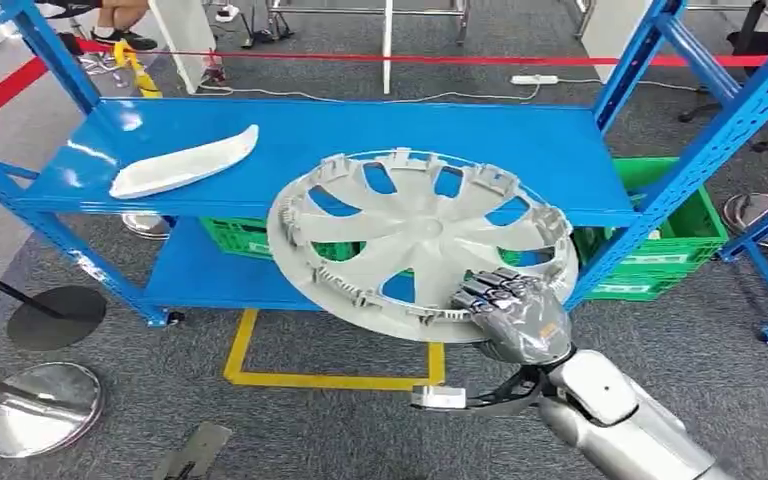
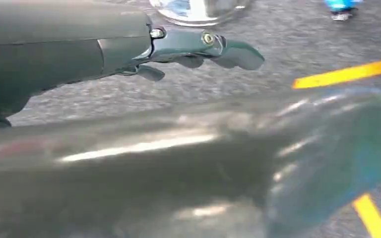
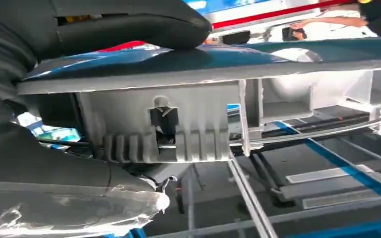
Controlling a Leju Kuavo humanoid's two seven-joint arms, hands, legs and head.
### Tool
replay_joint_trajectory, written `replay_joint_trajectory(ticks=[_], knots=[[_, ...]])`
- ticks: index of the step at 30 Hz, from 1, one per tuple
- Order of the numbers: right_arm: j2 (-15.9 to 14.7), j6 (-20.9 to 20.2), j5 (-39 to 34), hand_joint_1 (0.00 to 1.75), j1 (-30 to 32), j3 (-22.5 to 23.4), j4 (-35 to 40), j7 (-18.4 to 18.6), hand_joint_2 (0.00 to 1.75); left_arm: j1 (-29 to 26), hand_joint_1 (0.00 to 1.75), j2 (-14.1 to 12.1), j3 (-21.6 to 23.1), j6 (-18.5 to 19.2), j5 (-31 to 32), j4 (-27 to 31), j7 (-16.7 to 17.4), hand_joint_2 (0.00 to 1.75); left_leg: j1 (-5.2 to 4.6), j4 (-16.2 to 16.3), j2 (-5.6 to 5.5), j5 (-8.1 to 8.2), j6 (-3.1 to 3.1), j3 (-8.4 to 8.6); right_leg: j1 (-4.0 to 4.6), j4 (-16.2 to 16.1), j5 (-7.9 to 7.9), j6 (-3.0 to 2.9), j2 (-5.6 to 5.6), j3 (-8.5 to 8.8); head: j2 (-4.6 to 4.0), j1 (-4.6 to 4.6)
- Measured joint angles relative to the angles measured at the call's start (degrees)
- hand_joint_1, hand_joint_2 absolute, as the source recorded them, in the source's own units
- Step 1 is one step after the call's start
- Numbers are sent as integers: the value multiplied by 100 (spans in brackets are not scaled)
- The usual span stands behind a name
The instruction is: Take the parts from the cabinet and place them on the table.
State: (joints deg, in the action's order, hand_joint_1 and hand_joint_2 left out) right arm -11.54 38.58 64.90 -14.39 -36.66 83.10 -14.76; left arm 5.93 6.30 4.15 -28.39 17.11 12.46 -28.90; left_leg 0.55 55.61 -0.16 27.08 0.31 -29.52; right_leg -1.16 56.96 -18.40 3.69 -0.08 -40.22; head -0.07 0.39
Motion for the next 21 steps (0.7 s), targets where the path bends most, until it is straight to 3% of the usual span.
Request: replay_joint_trajectory(ticks=[1,2,3,4,5,6,7,8,9,10,11,13,15,16,17,18,19,20,21], knots=[[-2,0,-5,175,15,-4,0,2,175,-13,0,-7,0,-5,2,0,2,0,-2,0,-3,-61,49,-69,2,221,-355,18,-6,-87,0,36],[-2,2,-3,175,13,-8,0,0,175,-10,0,-5,0,-5,7,0,2,0,-12,2,-3,-117,67,-141,3,653,-743,30,-6,-185,0,38],[-4,2,-5,175,13,-22,0,2,175,-6,0,2,2,-5,13,0,2,0,-26,4,-3,-182,73,-211,12,1140,-1052,41,-3,-288,0,47],[-4,0,-7,175,12,-35,-4,2,175,-6,0,4,4,-5,13,0,2,0,-44,8,-3,-251,82,-295,24,1607,-1263,35,-3,-375,0,47],[-4,0,-7,175,14,-48,-4,2,175,-8,0,4,4,-5,13,0,2,0,-59,13,-3,-316,84,-380,37,1888,-1272,18,-3,-373,0,42],[-4,0,-5,175,14,-61,-4,2,175,-8,0,0,4,-5,13,0,2,0,-74,19,-1,-375,86,-458,51,1901,-1131,-5,-3,-259,0,44],[-4,0,-7,175,11,-63,-4,5,175,-6,0,0,4,-5,13,0,2,0,-90,21,-1,-435,84,-533,68,1694,-909,-43,-2,-22,0,42],[-4,0,-7,175,8,-65,-4,5,175,-5,0,2,4,-5,13,0,2,0,-101,22,-4,-493,81,-601,92,1281,-730,-86,-1,326,0,47],[-4,0,-7,175,3,-72,-4,9,175,-4,0,6,7,-5,15,0,2,0,-107,24,-14,-544,73,-649,121,759,-708,-142,5,727,0,40],[-4,0,-7,175,-16,-74,-4,9,175,-4,0,11,9,-5,15,2,2,0,-119,26,-12,-596,48,-692,141,246,-1010,-201,7,1026,0,44],[-4,2,-9,175,-38,-72,4,11,175,-3,0,7,13,-5,24,2,2,0,-120,31,-6,-646,20,-719,154,-122,-1095,-191,6,1244,0,29],[-9,0,-9,175,-56,-94,-7,16,175,2,0,6,20,-5,31,2,2,0,-84,-6,-3,-768,-43,-744,192,-32,-989,-203,21,1144,0,60],[-11,-2,-13,175,-73,-107,-13,39,175,-5,0,-5,26,-18,46,2,13,0,-95,10,-12,-766,-104,-827,125,-84,-885,-298,2,1081,0,57],[-15,-9,-26,175,-85,-120,-13,57,175,-9,0,-4,28,-22,50,2,72,0,-100,154,-15,-510,-153,-890,126,-102,-852,-341,2,1004,0,29],[-15,-13,-37,175,-99,-133,-13,77,175,-8,0,-4,31,-22,55,2,111,0,-78,494,-12,-150,-188,-998,120,-96,-780,-375,-1,937,0,7],[-17,-13,-51,175,-98,-149,-15,90,175,-3,0,-4,33,-26,61,2,112,0,-58,936,-12,166,-219,-1126,120,-95,-726,-382,-2,873,0,5],[-26,-15,-57,175,-98,-164,-24,107,175,-1,0,-4,33,-40,66,2,114,0,-48,1381,-11,366,-245,-1252,120,-88,-675,-379,-7,801,0,7],[-31,-17,-64,175,-98,-175,-31,129,175,-1,0,-4,33,-51,66,2,127,0,-38,1683,-11,390,-262,-1320,120,-78,-633,-373,-10,738,0,5],[-37,-22,-79,175,-99,-192,-39,153,175,-4,0,-2,33,-59,70,2,147,0,-24,1775,-10,251,-278,-1288,117,-71,-587,-357,-13,670,0,7]])
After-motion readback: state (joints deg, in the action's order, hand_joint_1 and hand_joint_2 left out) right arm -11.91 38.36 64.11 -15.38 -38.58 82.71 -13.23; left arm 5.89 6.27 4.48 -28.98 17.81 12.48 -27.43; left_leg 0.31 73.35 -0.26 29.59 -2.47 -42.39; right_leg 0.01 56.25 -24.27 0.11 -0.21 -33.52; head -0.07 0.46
